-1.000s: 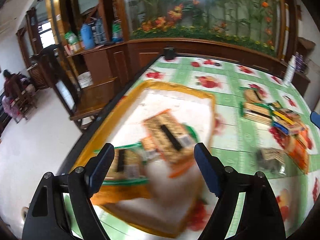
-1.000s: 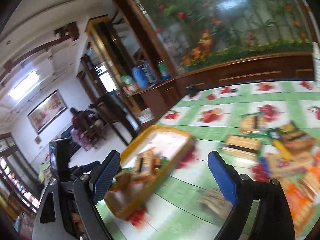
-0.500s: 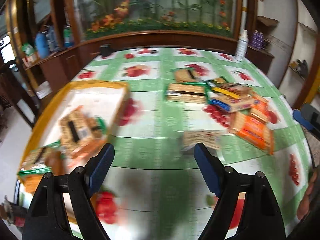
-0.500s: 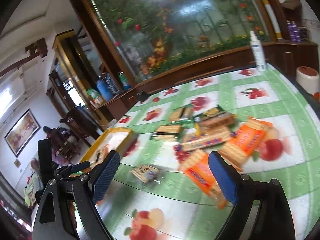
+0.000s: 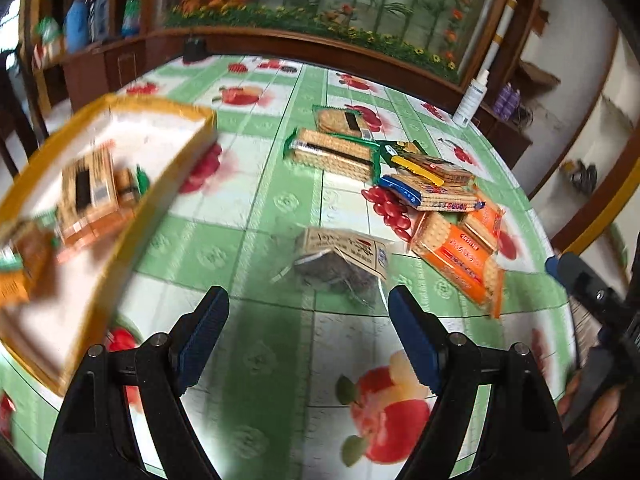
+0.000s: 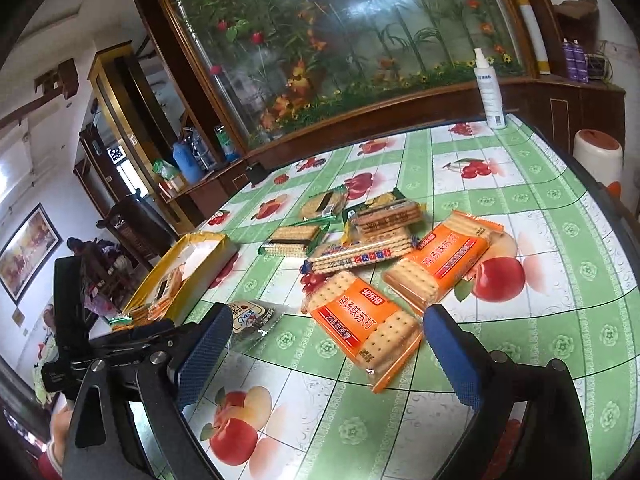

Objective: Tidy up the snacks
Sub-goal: 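Grasp the clear labelled snack bag with the left tool while the right tool grasps the orange cracker pack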

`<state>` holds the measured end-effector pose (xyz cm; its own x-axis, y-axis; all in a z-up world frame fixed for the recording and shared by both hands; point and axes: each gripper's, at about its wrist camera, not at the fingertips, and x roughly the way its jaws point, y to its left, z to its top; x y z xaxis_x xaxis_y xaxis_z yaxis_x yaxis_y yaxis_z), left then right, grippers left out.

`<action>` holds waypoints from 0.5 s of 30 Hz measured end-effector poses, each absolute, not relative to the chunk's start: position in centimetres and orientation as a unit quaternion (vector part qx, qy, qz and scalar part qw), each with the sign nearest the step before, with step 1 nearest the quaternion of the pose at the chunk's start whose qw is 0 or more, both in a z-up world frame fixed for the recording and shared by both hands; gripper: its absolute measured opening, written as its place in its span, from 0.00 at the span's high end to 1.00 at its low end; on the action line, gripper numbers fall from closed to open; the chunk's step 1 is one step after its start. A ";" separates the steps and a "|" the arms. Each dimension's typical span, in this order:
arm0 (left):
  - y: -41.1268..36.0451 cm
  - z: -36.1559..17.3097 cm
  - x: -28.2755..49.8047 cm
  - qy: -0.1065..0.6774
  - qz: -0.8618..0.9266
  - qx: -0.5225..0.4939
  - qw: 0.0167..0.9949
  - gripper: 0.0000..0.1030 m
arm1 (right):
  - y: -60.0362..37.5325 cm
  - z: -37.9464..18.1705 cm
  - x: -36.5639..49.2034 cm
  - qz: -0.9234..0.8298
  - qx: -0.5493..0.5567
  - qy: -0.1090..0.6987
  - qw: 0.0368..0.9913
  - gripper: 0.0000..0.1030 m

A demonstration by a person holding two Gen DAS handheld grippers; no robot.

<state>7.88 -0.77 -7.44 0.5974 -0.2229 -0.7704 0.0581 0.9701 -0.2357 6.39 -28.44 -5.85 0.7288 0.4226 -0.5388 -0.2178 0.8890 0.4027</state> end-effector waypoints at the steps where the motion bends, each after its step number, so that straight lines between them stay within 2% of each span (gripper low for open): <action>1: -0.9 -7.6 7.9 0.445 -0.080 -0.102 0.886 0.20 | -28.3 -6.0 6.5 0.178 0.159 0.326 0.915 0.05; 15: -2.8 -8.4 10.1 0.473 -0.028 -0.174 0.863 0.20 | -28.0 -6.7 7.8 0.187 0.137 0.345 0.909 0.04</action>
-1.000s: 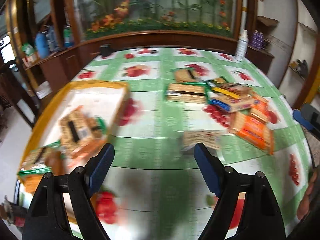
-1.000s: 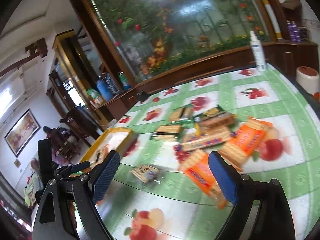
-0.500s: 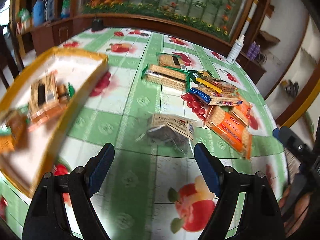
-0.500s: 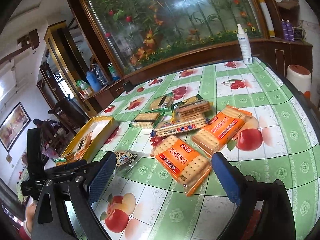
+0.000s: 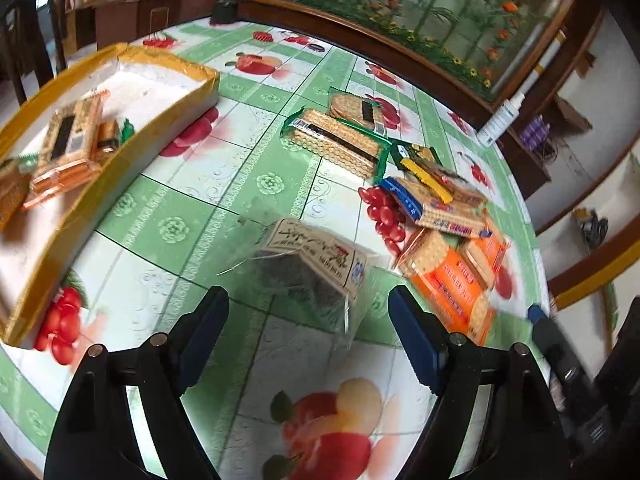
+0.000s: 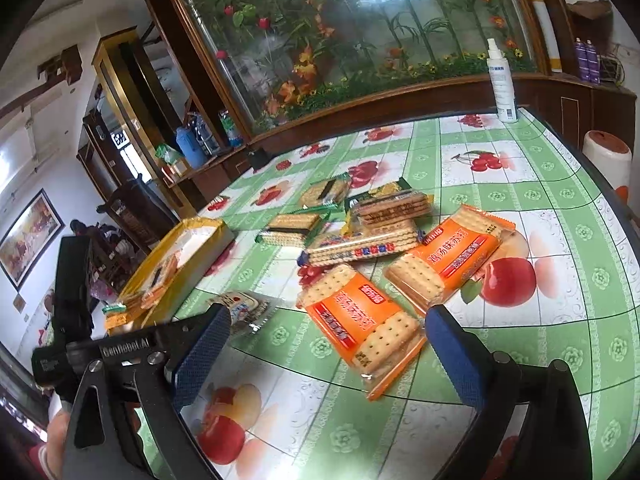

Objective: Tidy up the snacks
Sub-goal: 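Grasp the clear labelled snack bag with the left tool while the right tool grasps the orange cracker pack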

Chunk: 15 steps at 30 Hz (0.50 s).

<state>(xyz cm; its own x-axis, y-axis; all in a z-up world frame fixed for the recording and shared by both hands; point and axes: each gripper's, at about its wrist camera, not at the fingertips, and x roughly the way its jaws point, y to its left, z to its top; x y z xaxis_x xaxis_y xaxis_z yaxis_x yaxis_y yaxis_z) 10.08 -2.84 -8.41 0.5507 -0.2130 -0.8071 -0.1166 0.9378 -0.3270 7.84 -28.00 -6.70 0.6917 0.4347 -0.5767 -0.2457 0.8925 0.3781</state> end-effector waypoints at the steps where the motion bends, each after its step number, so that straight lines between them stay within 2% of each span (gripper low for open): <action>1: -2.8 -8.5 10.4 0.476 -0.022 -0.180 0.861 0.20 | -28.0 -6.9 8.1 0.190 0.133 0.350 0.907 0.04; 8: -2.5 -9.6 12.8 0.483 0.011 -0.213 0.849 0.20 | -27.8 -7.5 8.9 0.199 0.113 0.361 0.904 0.04; 15: -2.1 -10.4 13.3 0.504 0.021 -0.132 0.854 0.20 | -27.3 -7.4 9.2 0.204 0.105 0.363 0.903 0.04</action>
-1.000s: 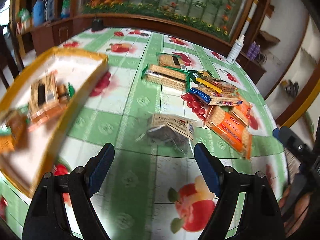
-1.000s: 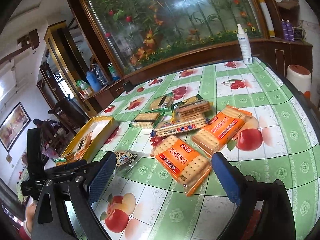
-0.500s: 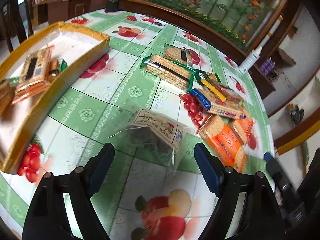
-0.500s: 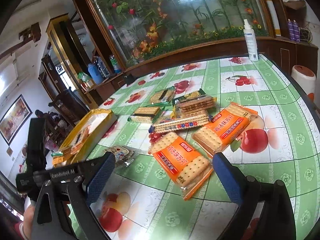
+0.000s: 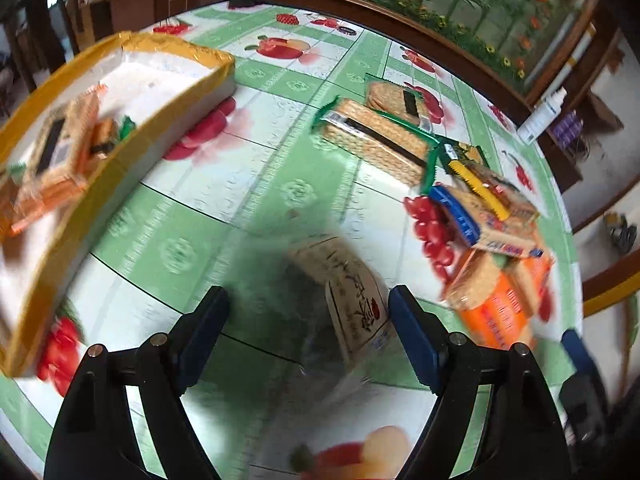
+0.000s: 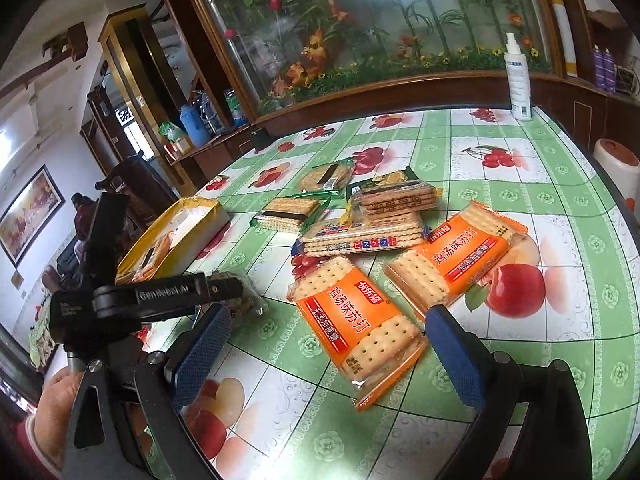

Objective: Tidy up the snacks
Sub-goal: 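Grasp the clear labelled snack bag with the left tool while the right tool grasps the orange cracker pack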

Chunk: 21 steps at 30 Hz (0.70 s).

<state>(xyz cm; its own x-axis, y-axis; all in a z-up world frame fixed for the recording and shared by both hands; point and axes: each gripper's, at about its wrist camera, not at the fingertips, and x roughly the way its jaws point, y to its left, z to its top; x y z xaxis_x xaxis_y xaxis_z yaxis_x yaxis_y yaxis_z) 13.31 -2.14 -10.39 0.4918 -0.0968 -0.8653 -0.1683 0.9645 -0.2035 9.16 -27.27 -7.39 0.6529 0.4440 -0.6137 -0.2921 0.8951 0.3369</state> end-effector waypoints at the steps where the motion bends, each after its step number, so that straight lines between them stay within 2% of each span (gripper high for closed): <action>1: -1.9 -10.3 13.2 0.502 0.021 -0.119 0.856 0.20 | -27.1 -7.4 9.2 0.206 0.102 0.364 0.903 0.04; 5: -0.7 -10.1 12.9 0.505 0.017 -0.049 0.861 0.18 | -26.1 -7.8 9.9 0.214 0.076 0.378 0.898 0.03; 15: -0.4 -8.9 12.8 0.500 -0.001 0.004 0.866 0.18 | -22.8 -9.7 11.7 0.212 -0.022 0.409 0.887 0.03; 21: -1.2 -9.5 14.5 0.504 -0.021 0.059 0.861 0.18 | -22.5 -10.4 12.9 0.219 -0.034 0.426 0.877 0.03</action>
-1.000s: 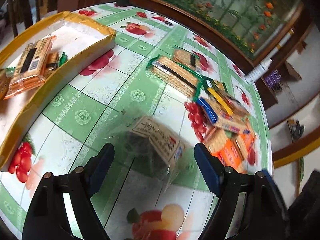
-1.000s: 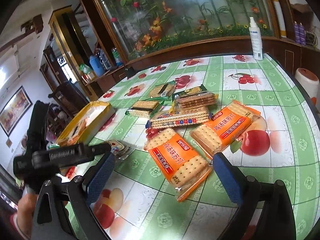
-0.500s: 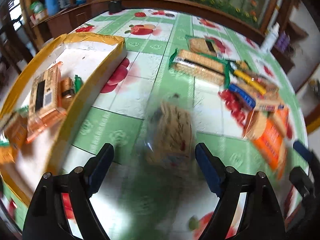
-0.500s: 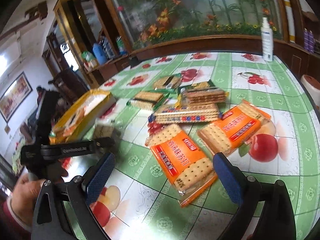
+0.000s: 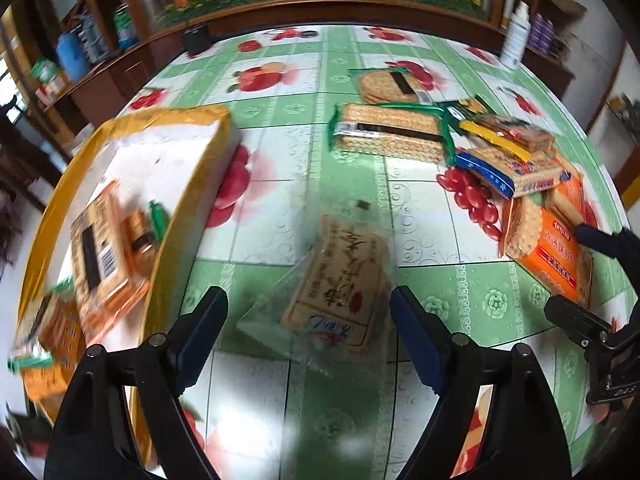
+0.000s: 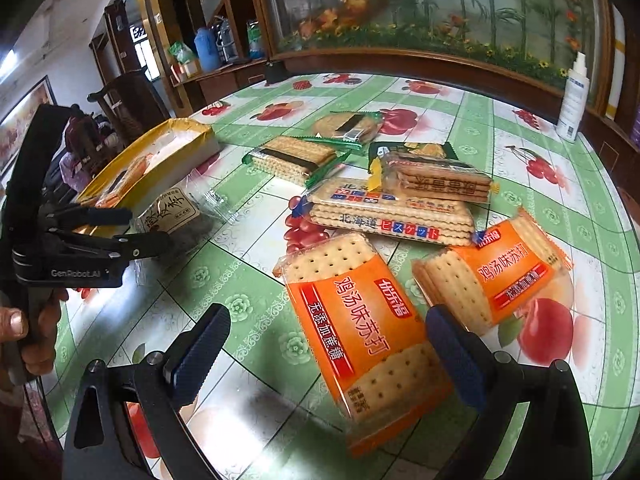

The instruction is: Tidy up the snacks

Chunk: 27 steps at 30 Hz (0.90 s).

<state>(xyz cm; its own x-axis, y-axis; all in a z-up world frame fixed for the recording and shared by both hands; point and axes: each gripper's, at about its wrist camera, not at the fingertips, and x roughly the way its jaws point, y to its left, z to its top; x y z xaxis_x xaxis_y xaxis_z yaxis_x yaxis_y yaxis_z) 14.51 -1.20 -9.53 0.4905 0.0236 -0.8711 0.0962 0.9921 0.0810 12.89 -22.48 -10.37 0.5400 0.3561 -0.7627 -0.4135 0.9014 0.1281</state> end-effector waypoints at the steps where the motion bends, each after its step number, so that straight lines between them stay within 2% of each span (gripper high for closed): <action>1: -1.3 -9.6 14.6 0.505 -0.022 0.064 0.861 0.18 | -22.3 -10.4 12.9 0.220 -0.038 0.427 0.876 0.03; 5: -1.6 -10.8 15.3 0.515 -0.021 0.086 0.853 0.18 | -21.7 -10.5 12.8 0.224 -0.057 0.428 0.873 0.03; 10: -0.5 -11.2 15.8 0.514 -0.032 0.050 0.856 0.16 | -21.5 -11.7 13.5 0.213 -0.070 0.447 0.866 0.04; 12: -0.1 -11.4 16.0 0.515 -0.038 0.037 0.856 0.15 | -21.5 -12.0 13.8 0.214 -0.069 0.455 0.861 0.08; 15: 0.4 -11.5 15.7 0.505 -0.045 0.028 0.862 0.16 | -21.5 -11.9 13.8 0.208 -0.070 0.456 0.862 0.24; 16: 0.3 -11.5 15.5 0.500 -0.047 0.027 0.864 0.16 | -21.6 -11.8 13.8 0.205 -0.069 0.455 0.864 0.38; 17: 0.3 -11.5 15.3 0.495 -0.048 0.027 0.867 0.20 | -21.7 -11.7 13.7 0.205 -0.062 0.454 0.865 0.42; 18: 0.3 -11.4 15.1 0.491 -0.053 0.025 0.869 0.30 | -21.9 -11.5 13.7 0.211 -0.047 0.455 0.864 0.42; 27: 1.5 -10.7 14.2 0.474 -0.064 0.001 0.878 0.41 | -21.4 -11.0 12.6 0.245 0.014 0.444 0.862 0.42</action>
